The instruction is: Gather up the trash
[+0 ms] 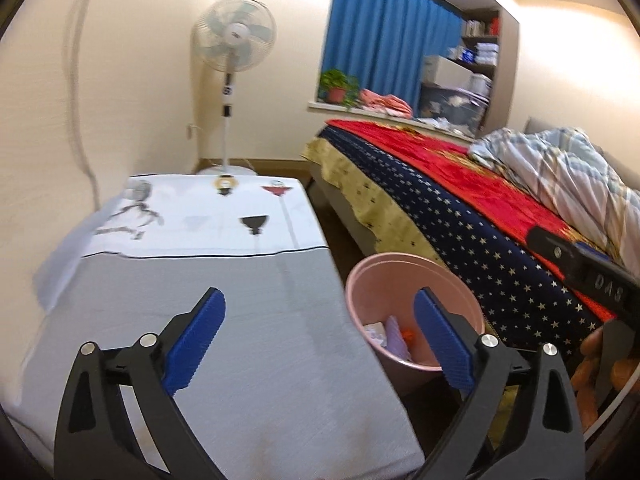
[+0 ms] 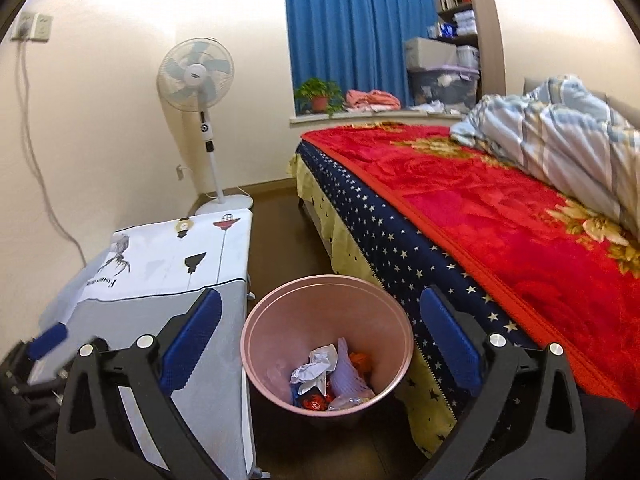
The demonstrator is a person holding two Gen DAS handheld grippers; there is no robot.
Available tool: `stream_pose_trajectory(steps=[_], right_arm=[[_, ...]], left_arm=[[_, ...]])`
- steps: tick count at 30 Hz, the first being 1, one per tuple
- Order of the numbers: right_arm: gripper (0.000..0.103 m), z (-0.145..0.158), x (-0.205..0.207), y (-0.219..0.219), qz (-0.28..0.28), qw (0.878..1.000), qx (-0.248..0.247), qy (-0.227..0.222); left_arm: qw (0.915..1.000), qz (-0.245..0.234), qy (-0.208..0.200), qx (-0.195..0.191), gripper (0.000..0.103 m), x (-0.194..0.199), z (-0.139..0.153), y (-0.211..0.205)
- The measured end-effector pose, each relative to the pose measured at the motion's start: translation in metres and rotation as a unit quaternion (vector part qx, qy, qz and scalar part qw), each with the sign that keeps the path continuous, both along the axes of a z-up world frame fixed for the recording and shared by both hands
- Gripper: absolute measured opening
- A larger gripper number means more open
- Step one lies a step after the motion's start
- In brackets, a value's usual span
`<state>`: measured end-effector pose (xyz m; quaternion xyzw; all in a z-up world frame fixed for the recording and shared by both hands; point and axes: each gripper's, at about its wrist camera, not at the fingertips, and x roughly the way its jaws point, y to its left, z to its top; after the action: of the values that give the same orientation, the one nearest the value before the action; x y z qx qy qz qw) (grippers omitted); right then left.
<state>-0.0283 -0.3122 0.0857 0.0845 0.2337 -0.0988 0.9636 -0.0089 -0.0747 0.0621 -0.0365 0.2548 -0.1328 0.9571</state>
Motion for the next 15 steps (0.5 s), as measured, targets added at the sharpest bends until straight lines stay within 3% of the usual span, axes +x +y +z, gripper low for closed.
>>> stream_pose_trajectory(steps=[6,15], right_arm=[[0.098,-0.002,-0.028,0.027,0.041,0.999,-0.017,0.000],[0.098,-0.017,-0.044,0.061,0.056,0.998,-0.038,0.013]], left_arm=[[0.9993,0.035,-0.009,0.012,0.095,-0.034,0.009,0.021],[0.9977,0.059,-0.010,0.034,0.095,-0.069,-0.002,0.037]])
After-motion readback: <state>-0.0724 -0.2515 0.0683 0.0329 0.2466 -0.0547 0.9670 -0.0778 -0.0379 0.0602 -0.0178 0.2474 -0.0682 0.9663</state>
